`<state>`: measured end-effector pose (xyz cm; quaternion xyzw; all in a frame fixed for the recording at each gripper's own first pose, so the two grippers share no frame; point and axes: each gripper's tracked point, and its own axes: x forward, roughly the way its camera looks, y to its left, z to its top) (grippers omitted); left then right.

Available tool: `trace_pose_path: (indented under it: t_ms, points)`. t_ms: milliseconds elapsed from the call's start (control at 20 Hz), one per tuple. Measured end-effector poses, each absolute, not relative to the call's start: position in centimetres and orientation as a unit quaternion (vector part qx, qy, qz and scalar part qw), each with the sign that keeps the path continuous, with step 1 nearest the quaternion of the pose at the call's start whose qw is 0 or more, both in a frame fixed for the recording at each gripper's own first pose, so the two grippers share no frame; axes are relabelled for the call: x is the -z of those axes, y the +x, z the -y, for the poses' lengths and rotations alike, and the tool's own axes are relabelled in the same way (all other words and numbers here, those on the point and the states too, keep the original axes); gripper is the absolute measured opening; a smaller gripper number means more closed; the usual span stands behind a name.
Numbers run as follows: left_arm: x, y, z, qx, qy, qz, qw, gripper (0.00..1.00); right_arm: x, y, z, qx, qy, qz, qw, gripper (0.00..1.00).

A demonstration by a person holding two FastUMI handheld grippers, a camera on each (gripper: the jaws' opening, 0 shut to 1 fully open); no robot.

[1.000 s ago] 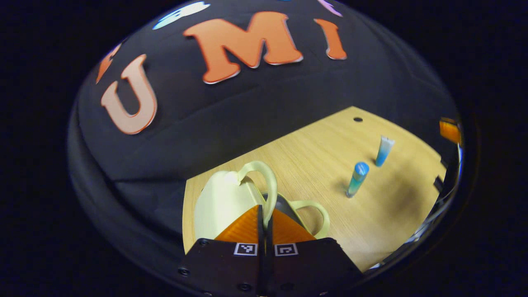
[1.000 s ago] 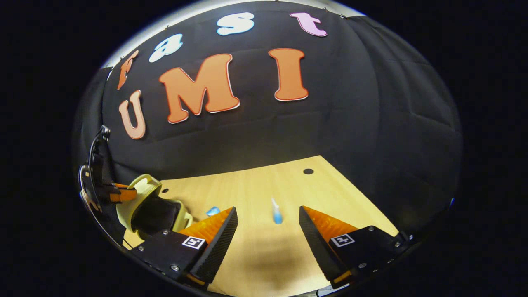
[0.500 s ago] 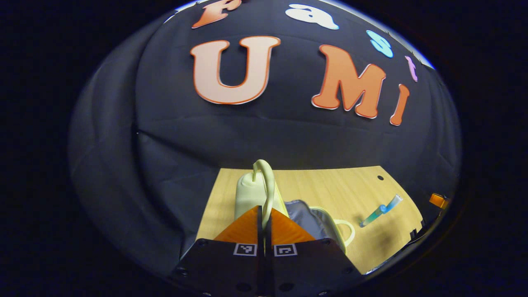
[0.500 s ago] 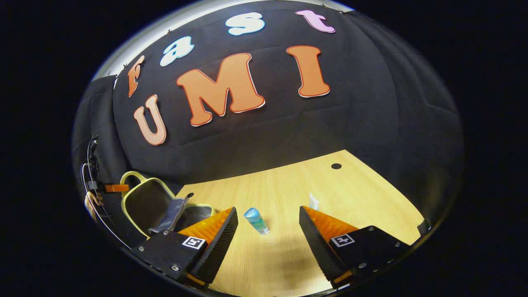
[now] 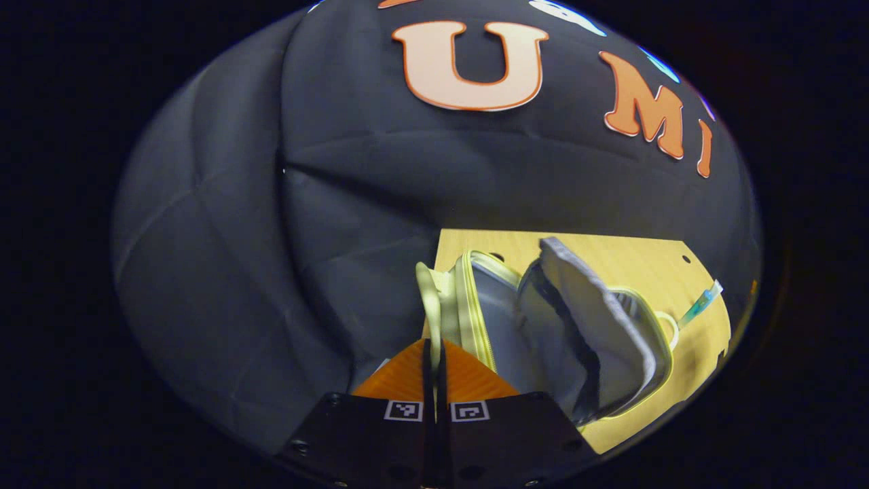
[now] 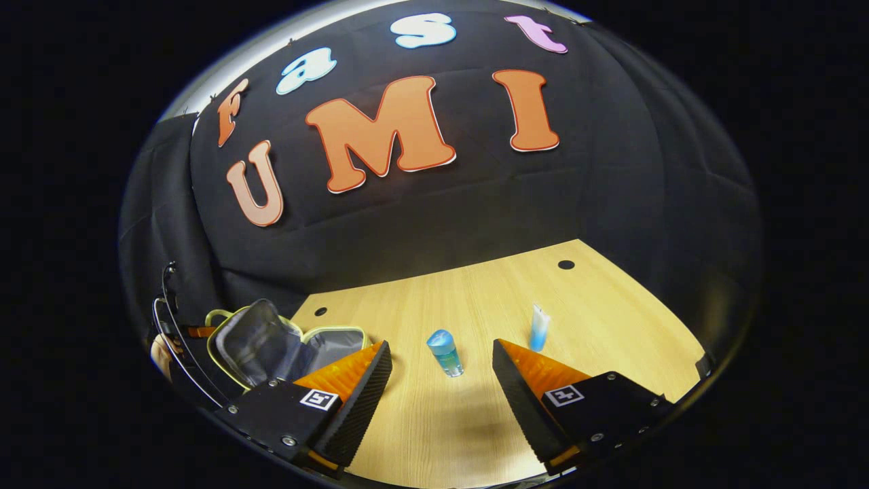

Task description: First open the suitcase, pack the skin care products into it, and then close the suitcase.

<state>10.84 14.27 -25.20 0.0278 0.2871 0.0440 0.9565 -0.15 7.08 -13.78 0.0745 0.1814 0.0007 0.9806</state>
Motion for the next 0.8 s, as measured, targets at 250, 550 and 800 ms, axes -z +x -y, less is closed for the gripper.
trace_pose_path:
  t_ms: [250, 550, 800]
  points:
    - [31.6, 10.0, -17.7, -0.060, -0.001, -0.336, 0.940, 0.01, 16.1, -0.5, -6.7, 0.019, 0.039, -0.207, 0.977, 0.95]
    - [38.1, 9.6, -20.2, -0.065, -0.026, -0.372, 0.926, 0.13, 17.6, 0.2, -9.9, 0.007, 0.033, -0.221, 0.975, 0.95]
    - [37.8, 10.3, -22.8, -0.098, -0.007, -0.361, 0.927, 0.39, 18.0, 0.5, -9.2, 0.026, 0.024, -0.222, 0.974, 0.95]
